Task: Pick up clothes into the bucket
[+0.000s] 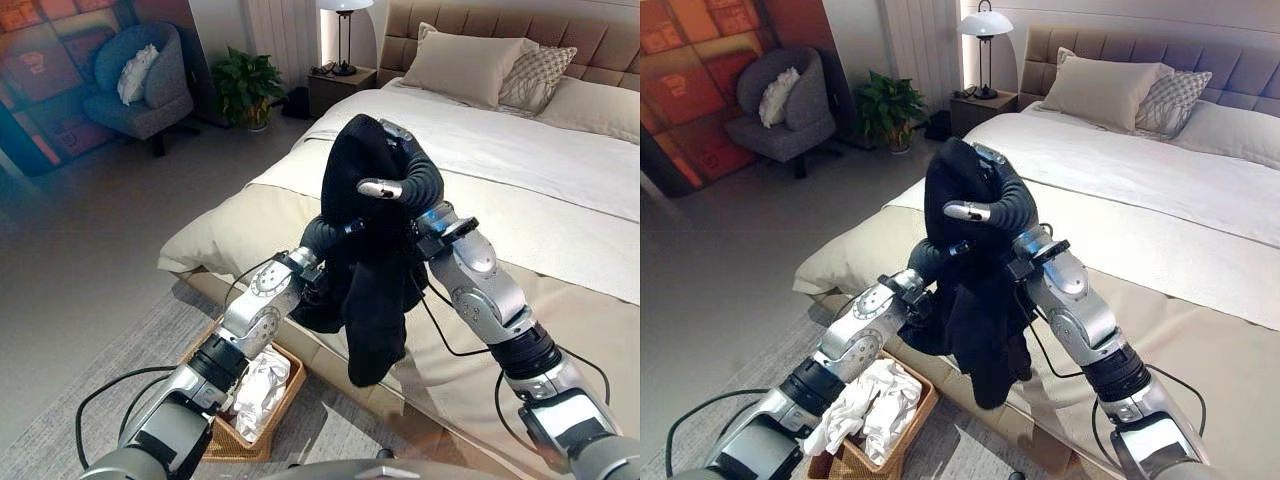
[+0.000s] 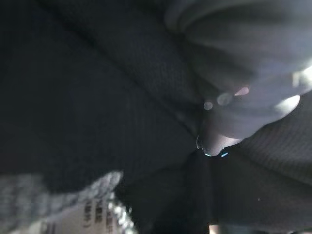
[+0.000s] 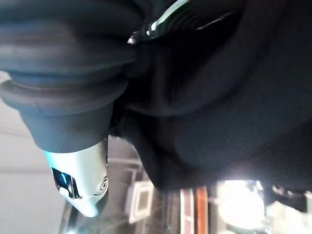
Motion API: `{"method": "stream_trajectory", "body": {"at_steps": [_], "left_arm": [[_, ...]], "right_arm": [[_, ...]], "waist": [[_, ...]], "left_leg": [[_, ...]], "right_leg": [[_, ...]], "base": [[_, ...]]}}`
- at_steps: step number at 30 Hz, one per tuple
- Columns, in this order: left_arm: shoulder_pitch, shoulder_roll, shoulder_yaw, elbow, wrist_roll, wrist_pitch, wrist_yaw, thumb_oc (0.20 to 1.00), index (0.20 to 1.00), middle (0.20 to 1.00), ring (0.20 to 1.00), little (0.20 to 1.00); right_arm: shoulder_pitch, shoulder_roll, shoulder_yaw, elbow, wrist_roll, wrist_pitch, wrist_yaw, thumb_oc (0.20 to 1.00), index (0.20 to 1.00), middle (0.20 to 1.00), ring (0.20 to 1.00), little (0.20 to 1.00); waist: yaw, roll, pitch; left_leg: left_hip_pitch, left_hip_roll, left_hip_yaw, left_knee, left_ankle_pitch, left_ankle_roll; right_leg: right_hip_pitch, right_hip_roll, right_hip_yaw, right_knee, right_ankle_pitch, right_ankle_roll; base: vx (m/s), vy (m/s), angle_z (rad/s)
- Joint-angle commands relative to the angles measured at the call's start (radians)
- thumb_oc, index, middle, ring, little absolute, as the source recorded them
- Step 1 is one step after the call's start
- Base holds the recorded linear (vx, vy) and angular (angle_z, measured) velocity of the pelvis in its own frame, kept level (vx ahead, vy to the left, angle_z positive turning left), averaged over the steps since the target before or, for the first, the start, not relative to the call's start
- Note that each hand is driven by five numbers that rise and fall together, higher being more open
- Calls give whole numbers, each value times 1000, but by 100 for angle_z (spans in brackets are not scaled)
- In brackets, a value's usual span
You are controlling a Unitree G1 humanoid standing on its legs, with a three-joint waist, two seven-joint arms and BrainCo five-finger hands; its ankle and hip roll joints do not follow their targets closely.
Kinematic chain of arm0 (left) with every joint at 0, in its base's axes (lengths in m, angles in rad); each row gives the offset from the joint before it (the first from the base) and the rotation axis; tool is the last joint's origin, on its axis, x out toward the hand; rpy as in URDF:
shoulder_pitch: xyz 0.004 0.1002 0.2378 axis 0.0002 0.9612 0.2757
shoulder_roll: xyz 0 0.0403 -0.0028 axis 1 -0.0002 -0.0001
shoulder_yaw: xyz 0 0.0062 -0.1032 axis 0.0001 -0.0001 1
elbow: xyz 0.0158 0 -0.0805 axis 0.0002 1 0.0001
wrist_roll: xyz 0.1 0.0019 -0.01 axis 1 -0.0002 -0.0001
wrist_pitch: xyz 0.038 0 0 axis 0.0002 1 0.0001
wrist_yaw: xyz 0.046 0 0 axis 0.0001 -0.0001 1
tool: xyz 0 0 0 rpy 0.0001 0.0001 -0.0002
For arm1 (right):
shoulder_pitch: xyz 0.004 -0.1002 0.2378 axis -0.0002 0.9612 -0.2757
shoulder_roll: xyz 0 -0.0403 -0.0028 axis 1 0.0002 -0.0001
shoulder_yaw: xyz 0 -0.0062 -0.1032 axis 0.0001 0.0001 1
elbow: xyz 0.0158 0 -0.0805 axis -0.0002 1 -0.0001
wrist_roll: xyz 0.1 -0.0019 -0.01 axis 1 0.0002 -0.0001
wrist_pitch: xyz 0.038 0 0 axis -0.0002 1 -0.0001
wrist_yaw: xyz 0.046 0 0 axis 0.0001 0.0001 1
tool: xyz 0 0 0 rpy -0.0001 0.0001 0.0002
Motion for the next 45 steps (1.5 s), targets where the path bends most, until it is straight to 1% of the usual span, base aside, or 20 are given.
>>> {"method": "stream_trajectory", "body": {"at_steps": [1, 2, 3, 4, 6, 8, 9, 11, 12, 16, 19, 24, 27, 33, 40, 41, 42, 43, 44, 45], "left_arm": [[-61, 0, 108, -39, -37, -118, 78, 200, 200, 200, 200, 200], [-38, 22, 162, -86, -13, -135, 97, 200, 200, 200, 200, 200], [-35, 23, 162, -89, -12, -134, 98, 200, 200, 200, 200, 200], [-5, 65, 231, -139, 56, -153, 118, 200, 200, 200, 200, 200], [9, 82, 260, -153, 86, -162, 132, 200, 200, 200, 200, 200], [29, 127, 346, -180, 160, -184, 154, 200, 200, 200, 200, 200], [48, 135, 417, -191, 162, -212, 174, 200, 200, 200, 200, 200], [52, 146, 485, -189, 151, -243, 192, 200, 200, 200, 200, 200], [51, 152, 507, -196, 156, -253, 199, 200, 200, 200, 200, 200], [54, 225, 597, -190, 168, -296, 224, 200, 200, 200, 200, 200], [77, 276, 655, -178, 187, -314, 251, 200, 200, 200, 200, 200], [111, 346, 717, -95, 179, -335, 280, 200, 200, 200, 200, 200], [126, 345, 718, -38, 178, -342, 302, 200, 200, 200, 200, 200], [177, 314, 741, 26, 233, -355, 371, 200, 200, 200, 200, 200], [211, 329, 756, 129, 256, -369, 420, 200, 200, 200, 200, 200], [206, 331, 748, 154, 244, -372, 433, 200, 200, 200, 200, 200], [204, 332, 747, 156, 244, -373, 433, 200, 200, 200, 200, 200], [187, 320, 729, 188, 203, -373, 436, 200, 200, 200, 200, 200], [184, 322, 729, 190, 201, -374, 435, 200, 200, 200, 200, 200], [165, 332, 710, 223, 213, -365, 449, 200, 200, 200, 200, 200]], "right_arm": [[4, 58, -123, -49, 84, -97, -63, 1000, 1000, 1000, 1000, 1000], [63, 51, -176, -23, 112, -96, -84, 1000, 1000, 1000, 1000, 1000], [65, 51, -176, -24, 112, -95, -84, 1000, 1000, 1000, 1000, 1000], [141, 40, -247, 12, 129, -101, -102, 1000, 1000, 1000, 1000, 1000], [172, 42, -279, 24, 133, -102, -108, 1000, 1000, 1000, 1000, 1000], [249, 45, -350, 75, 152, -108, -115, 1000, 1000, 1000, 1000, 1000], [327, 50, -402, 107, 137, -100, -106, 1000, 1000, 1000, 1000, 1000], [401, 49, -445, 201, 89, -89, -111, 1000, 1000, 1000, 1000, 1000], [428, 52, -464, 223, 63, -81, -114, 1000, 1000, 1000, 1000, 1000], [525, 31, -522, 496, -71, -50, -143, 1000, 1000, 1000, 1000, 1000], [570, 52, -519, 623, -120, -41, -151, 1000, 1000, 1000, 1000, 1000], [619, 82, -453, 803, -189, -18, -121, 1000, 1000, 1000, 1000, 1000], [601, 96, -425, 915, -189, -20, -121, 1000, 1000, 1000, 1000, 1000], [590, 111, -350, 957, -278, -22, -123, 1000, 1000, 1000, 1000, 1000], [587, 107, -266, 926, -328, -40, -112, 1000, 1000, 1000, 1000, 1000], [581, 110, -251, 906, -317, -50, -112, 1000, 1000, 1000, 1000, 1000], [580, 111, -251, 906, -316, -50, -112, 1000, 1000, 1000, 1000, 1000], [564, 110, -232, 895, -304, -59, -117, 1000, 1000, 1000, 1000, 1000], [562, 111, -232, 896, -303, -59, -117, 1000, 1000, 1000, 1000, 1000], [555, 113, -217, 880, -307, -66, -127, 1000, 1000, 1000, 1000, 1000]], "waist": [[4, -68, -33], [5, -69, -30], [5, -69, -31], [5, -71, -28], [6, -70, -27], [6, -72, -22], [4, -72, -16], [0, -72, -9], [-2, -72, -5], [-6, -72, 18], [-2, -68, 32], [2, -67, 84], [5, -72, 117], [9, -86, 173], [11, -130, 248], [9, -147, 275], [10, -147, 274], [8, -166, 300], [9, -166, 300], [8, -186, 318]], "left_leg": [[-34, -48, -26, 95, -95, 33], [-36, -48, -26, 94, -95, 32], [-36, -48, -26, 94, -95, 32], [-45, -51, -28, 96, -87, 33], [-41, -49, -28, 94, -96, 32], [-51, -53, -30, 96, -89, 32], [-46, -52, -30, 94, -100, 31], [-51, -53, -32, 93, -101, 29], [-53, -53, -32, 92, -100, 29], [-77, -59, -40, 94, -94, 26], [-94, -63, -45, 101, -92, 26], [-144, -71, -47, 130, -84, 24], [-189, -76, -47, 154, -78, 22], [-262, -77, -41, 197, -73, 20], [-353, -67, -17, 279, -85, 14], [-382, -57, -11, 307, -90, 12], [-386, -57, -10, 311, -91, 12], [-420, -48, -8, 340, -95, 11], [-424, -48, -8, 344, -97, 11], [-445, -39, -3, 365, -103, 8]], "right_leg": [[18, -75, -26, 88, -79, 56], [16, -75, -26, 88, -79, 56], [16, -75, -26, 88, -80, 56], [7, -78, -28, 92, -72, 57], [11, -76, -28, 92, -81, 57], [2, -78, -29, 96, -75, 57], [4, -76, -29, 98, -85, 58], [-3, -77, -29, 102, -85, 58], [-7, -78, -30, 104, -85, 59], [-29, -79, -39, 111, -84, 61], [-43, -81, -42, 113, -81, 62], [-85, -85, -35, 120, -68, 62], [-120, -86, -31, 125, -57, 62], [-182, -93, -19, 136, -33, 64], [-251, -95, 10, 146, -5, 67], [-276, -95, 19, 151, 2, 67], [-278, -94, 20, 152, 2, 67], [-304, -92, 30, 154, 11, 66], [-307, -91, 31, 155, 11, 66], [-318, -85, 36, 149, 20, 66]], "base": [[0, 0, 0], [0, 0, 0], [-35, 25, 1], [0, 0, 0], [0, 0, 0], [-20, 9, 1], [0, 0, 0], [-11, 7, 2], [-26, 9, 6], [-51, 12, 3], [-41, 20, 7], [-92, 29, 0], [-121, 27, 2], [-81, 44, 0], [-60, 38, -7], [-57, 10, -16], [-107, 15, -16], [-56, 7, -9], [-89, 2, -11], [-67, -17, -8]]}}
